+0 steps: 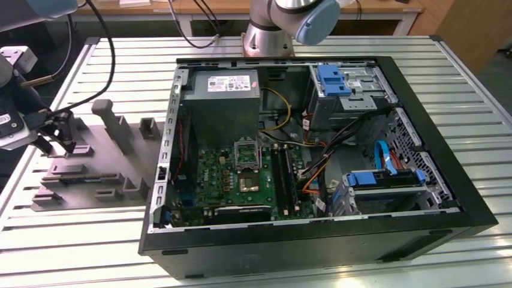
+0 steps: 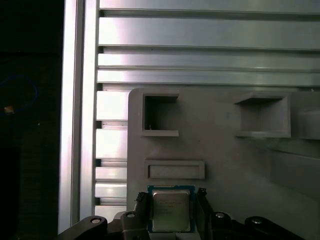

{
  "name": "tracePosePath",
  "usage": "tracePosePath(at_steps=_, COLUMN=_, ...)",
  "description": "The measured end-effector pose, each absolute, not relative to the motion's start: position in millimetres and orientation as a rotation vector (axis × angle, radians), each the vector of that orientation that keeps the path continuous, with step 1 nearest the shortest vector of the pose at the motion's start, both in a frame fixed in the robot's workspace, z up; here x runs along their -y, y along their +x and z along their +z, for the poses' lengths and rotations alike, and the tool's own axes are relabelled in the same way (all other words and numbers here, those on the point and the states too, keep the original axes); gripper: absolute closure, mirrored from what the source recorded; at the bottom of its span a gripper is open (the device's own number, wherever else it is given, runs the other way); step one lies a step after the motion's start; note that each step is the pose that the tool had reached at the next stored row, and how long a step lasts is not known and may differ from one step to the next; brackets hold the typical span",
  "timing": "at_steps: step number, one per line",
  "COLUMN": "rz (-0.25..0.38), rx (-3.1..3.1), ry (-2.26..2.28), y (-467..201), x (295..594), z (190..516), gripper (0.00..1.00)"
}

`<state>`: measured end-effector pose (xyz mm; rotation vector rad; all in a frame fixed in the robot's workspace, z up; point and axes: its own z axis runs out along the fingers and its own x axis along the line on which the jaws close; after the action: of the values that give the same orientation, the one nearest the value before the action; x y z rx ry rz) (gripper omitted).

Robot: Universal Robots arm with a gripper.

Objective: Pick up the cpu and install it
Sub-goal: 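Pick up the cpu and move it towards the insertion slot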

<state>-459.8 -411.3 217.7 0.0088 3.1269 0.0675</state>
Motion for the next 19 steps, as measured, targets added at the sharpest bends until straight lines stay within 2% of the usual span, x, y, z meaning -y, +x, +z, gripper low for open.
tracePosePath(at_steps=19, rz=0.067, rx=-3.127, ry=0.009, y=-459.8, x=411.3, z=224.3, gripper=0.53)
